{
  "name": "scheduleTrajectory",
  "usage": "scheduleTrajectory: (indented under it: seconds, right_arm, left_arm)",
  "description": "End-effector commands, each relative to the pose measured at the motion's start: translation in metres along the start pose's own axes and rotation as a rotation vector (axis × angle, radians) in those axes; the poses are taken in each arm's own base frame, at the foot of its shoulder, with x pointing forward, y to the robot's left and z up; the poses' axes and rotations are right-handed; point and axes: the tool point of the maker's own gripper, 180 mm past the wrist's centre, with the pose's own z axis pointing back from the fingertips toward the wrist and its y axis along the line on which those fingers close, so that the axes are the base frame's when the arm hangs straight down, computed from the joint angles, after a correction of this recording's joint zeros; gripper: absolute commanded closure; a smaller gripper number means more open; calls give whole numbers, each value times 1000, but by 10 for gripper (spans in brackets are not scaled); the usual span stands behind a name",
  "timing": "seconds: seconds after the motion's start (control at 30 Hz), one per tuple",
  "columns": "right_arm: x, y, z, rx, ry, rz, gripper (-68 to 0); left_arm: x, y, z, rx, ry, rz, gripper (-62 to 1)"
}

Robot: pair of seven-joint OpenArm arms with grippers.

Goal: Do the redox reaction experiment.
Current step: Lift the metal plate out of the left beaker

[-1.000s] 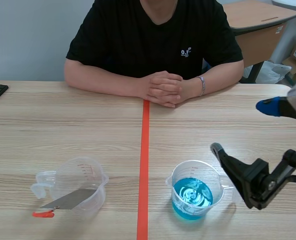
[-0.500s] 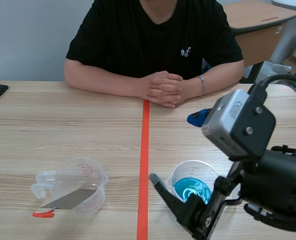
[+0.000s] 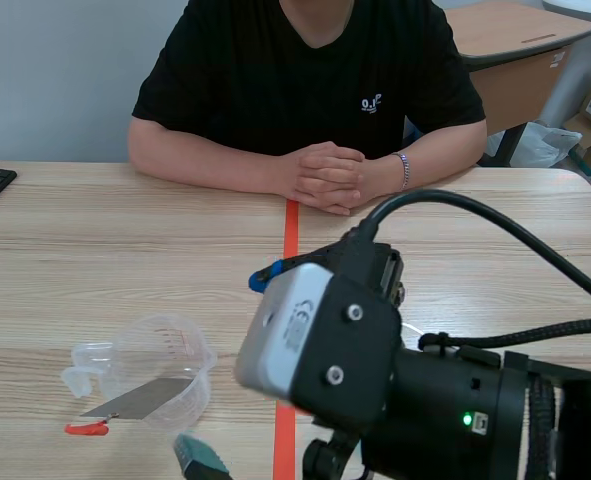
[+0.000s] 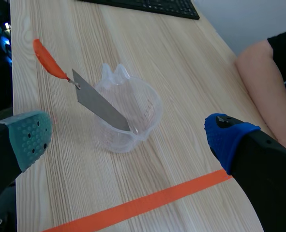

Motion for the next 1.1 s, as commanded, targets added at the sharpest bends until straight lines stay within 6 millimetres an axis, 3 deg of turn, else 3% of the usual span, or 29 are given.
scheduleTrajectory:
  seconds: [0.0,0.3,0.67,0.87,1.07]
  right_arm:
    - [11,-4,-2,1,-37,32,-679]
    - [21,26,-26,84,-80,76,-679]
    - [19,41,-55,107,-100,76,-675]
    - [16,43,-64,99,-87,83,-522]
    - [16,45,-71,94,-88,84,-421]
  left_arm:
    - [5,-3,1,-6,-17,-13,-623]
    - [4,-4,0,1,-11,-24,-623]
    - [4,-4,0,0,-11,-23,-623]
    - [4,-4,0,0,-10,-23,-623]
    - [3,-4,0,0,-7,-23,-623]
